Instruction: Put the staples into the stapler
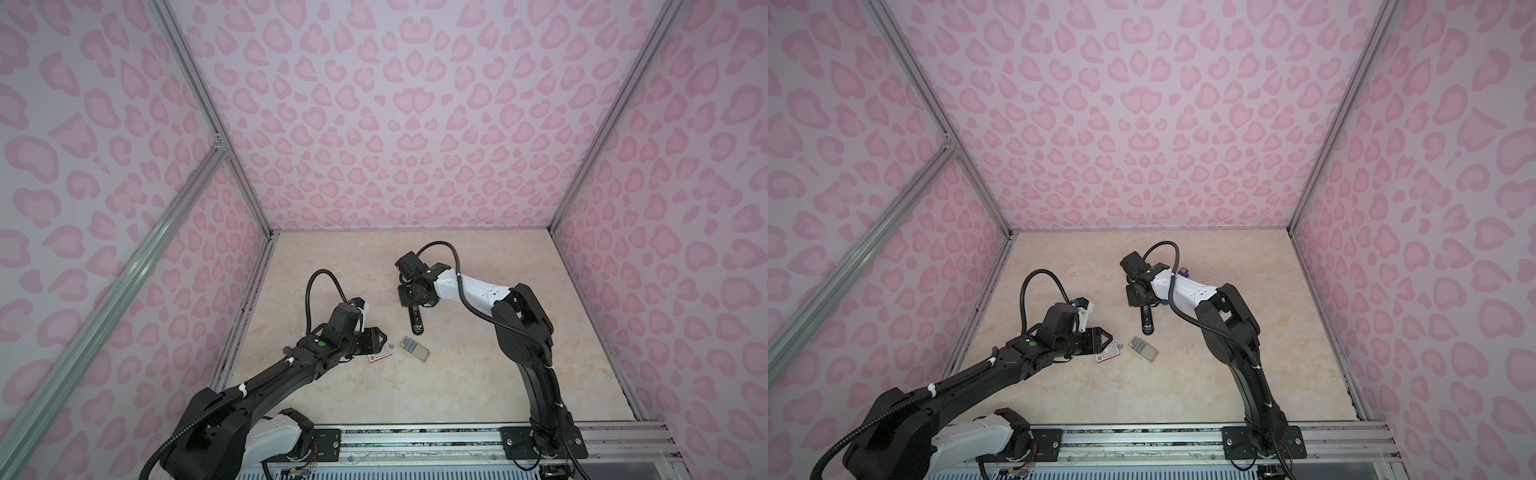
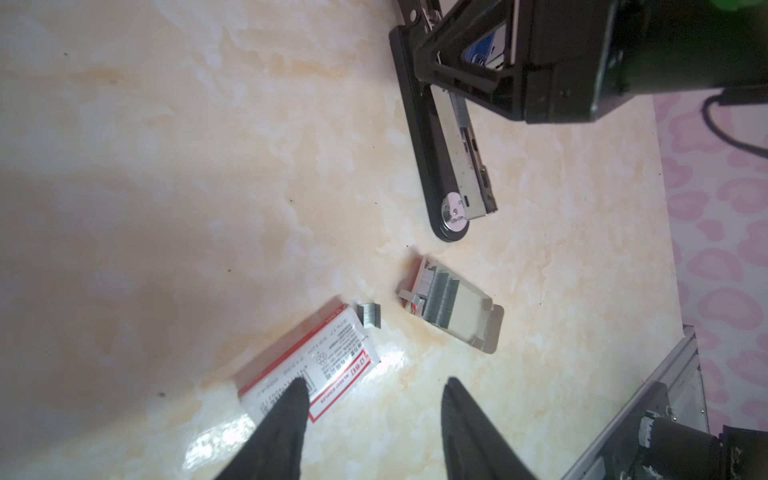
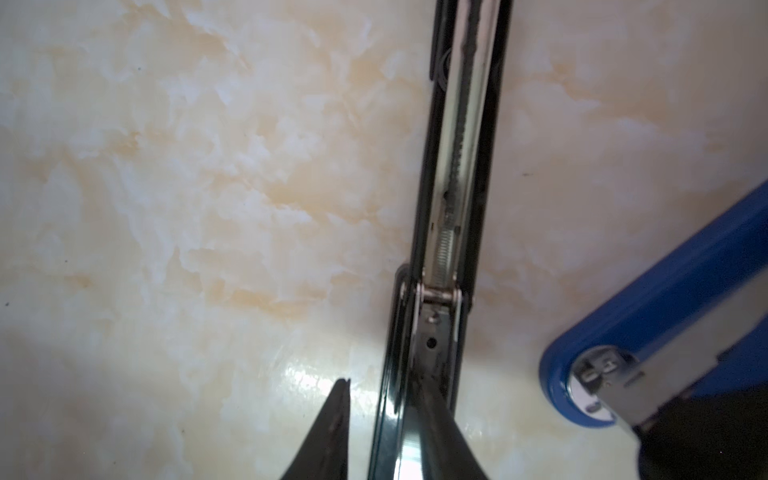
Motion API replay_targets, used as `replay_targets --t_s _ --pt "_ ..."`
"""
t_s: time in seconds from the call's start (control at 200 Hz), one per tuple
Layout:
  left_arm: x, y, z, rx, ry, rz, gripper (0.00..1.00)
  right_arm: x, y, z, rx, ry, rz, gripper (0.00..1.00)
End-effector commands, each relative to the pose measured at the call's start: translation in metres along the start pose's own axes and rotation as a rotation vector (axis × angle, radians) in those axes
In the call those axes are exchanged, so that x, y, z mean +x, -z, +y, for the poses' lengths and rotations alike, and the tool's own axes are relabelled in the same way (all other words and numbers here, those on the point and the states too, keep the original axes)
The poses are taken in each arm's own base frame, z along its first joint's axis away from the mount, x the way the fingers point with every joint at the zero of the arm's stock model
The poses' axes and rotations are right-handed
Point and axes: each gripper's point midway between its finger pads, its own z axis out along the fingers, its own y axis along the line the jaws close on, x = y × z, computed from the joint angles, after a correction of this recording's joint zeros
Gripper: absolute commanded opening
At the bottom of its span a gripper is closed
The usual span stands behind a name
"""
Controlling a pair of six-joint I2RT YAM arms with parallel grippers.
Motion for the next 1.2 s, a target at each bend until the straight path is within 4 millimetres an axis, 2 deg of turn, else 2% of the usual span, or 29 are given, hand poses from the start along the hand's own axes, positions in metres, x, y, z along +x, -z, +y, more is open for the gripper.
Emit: replay_targets --t_s 0.0,0.3,0.415,0.425,0.45,0.665,0.78,0.88,1.02,1.195 --pt "-0.001 0.001 0.0 -0.001 0.002 -0.007 0.55 0.014 0.0 0.001 -0.006 -0.006 0.027 0.3" --pt "-0.002 0.0 -0.001 0.001 0.003 -0.006 0.55 0.031 0.01 -0.001 -0.019 -0.01 0.039 0.27" --pt "-0.002 0.0 -0.001 0.0 0.005 -0.006 0.55 0.038 0.015 0.005 -0.031 -0.003 0.044 0.27" --pt "-0.002 0.0 -0.001 0.0 0.005 -0.006 0.55 0.046 0.011 0.001 -0.021 -0.002 0.063 0.27" --pt "-0.002 0.0 -0.001 0.0 0.005 -0.007 0.55 0.051 0.011 0.0 -0.019 -0.003 0.071 0.27" --pt "-0.002 -0.001 -0.001 0.001 0.006 -0.001 0.55 0.069 0.02 0.002 -0.032 -0.006 0.082 0.27" --pt "-0.003 -0.001 -0.001 0.002 0.005 -0.003 0.55 0.07 0.031 0.003 -0.041 -0.013 0.065 0.27" --pt "-0.005 -0.002 -0.003 0.004 0.005 -0.003 0.55 0.061 0.046 0.002 -0.039 -0.017 0.02 0.32" --pt "-0.012 -0.001 -0.009 0.011 -0.005 -0.01 0.55 0.057 0.062 -0.017 0.0 -0.029 -0.021 0.36" --pt "-0.022 0.0 -0.015 0.013 -0.023 -0.02 0.55 0.072 0.049 -0.061 0.073 -0.074 -0.006 0.29"
